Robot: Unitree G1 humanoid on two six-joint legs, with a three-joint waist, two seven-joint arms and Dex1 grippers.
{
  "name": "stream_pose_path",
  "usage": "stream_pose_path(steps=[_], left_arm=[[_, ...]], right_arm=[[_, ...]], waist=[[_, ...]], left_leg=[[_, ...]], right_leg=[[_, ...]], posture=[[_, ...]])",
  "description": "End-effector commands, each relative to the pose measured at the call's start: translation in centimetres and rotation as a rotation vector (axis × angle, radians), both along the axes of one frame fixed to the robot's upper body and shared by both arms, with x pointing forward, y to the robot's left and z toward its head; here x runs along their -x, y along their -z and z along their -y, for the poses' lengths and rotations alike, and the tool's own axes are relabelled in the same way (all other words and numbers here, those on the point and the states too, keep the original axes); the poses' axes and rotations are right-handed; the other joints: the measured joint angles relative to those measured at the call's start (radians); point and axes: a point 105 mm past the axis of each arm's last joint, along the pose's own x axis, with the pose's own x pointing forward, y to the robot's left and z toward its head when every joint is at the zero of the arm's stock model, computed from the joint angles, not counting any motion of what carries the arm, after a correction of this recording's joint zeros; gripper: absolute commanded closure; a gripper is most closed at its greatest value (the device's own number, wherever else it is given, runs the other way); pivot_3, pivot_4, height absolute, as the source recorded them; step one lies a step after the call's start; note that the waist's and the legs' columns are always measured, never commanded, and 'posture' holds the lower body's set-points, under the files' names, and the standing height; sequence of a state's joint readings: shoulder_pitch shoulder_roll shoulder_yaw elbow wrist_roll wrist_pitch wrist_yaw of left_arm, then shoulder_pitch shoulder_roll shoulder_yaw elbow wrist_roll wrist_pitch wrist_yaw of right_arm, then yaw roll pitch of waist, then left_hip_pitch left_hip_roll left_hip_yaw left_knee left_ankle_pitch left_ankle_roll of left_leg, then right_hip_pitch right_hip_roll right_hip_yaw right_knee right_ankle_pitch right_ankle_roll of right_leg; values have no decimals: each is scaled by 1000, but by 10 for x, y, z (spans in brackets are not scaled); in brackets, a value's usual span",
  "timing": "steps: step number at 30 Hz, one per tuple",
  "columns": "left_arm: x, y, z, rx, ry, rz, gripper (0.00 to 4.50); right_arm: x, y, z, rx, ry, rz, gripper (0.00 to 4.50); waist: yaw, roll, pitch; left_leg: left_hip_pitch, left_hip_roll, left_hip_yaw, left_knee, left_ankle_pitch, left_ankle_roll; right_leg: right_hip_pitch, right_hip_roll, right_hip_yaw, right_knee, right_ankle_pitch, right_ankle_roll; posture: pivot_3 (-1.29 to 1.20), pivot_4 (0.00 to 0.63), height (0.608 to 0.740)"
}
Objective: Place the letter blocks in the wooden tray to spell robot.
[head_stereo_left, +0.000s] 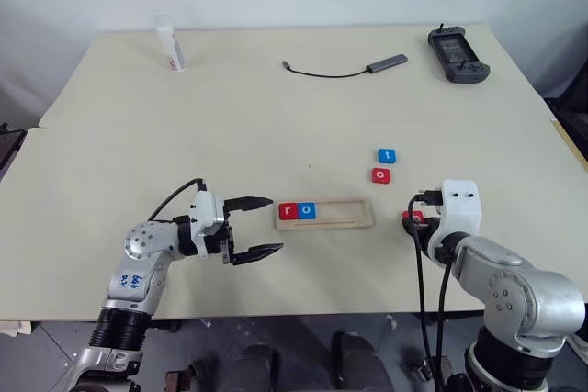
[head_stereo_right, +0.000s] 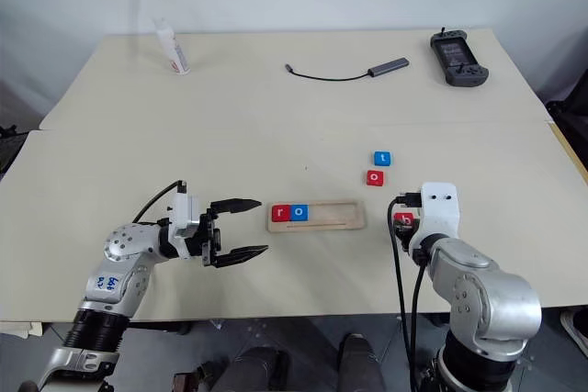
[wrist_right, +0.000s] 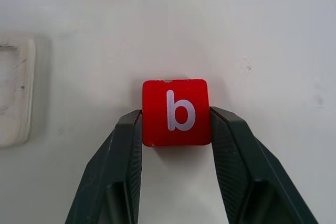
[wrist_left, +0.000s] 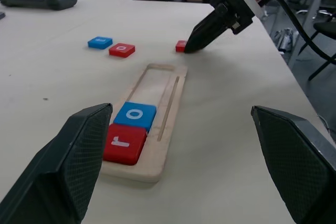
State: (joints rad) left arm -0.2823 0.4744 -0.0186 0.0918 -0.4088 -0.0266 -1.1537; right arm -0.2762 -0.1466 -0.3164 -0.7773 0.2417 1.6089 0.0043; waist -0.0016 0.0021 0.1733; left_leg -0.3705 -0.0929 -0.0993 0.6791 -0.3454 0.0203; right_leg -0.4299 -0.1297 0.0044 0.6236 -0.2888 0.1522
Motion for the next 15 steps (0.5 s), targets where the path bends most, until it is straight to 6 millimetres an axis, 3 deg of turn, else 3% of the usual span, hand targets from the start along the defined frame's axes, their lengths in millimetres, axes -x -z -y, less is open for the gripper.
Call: stream_pose_path(steps=[1,5,7,10,15], left_arm=[[-1,-7,1,9,21,27,0],[-1,-8,-2,5,15,31,0],[0,-8,-4,4,12,31,0],[2,-9,-6,5,14,18,0],[3,-10,-7,-4,-9,46,0]], right_arm=[[3,-10,2,23,-3,49,1720],[2,-28,5,50,-164,99,417],[4,-44,6,104,-339,145,417],[12,-52,10,176,-610,123,417],[10,-43,26,264,-971,75,417]], waist=[[0,0,0],[1,0,0],[2,1,0],[2,0,1],[-1,-1,1]], left_leg=[[0,0,0,0,0,0],[0,-1,0,0,0,0],[-1,-1,0,0,0,1],[0,0,0,-1,-1,1],[1,0,2,-2,-1,1]], right_leg=[[0,0,0,0,0,0],[1,0,0,-1,0,0],[0,-1,0,-2,0,0],[1,0,-1,-4,0,0],[2,0,-1,-5,0,0]], posture=[[0,150,740],[0,150,740],[0,150,740],[0,150,740],[0,150,740]])
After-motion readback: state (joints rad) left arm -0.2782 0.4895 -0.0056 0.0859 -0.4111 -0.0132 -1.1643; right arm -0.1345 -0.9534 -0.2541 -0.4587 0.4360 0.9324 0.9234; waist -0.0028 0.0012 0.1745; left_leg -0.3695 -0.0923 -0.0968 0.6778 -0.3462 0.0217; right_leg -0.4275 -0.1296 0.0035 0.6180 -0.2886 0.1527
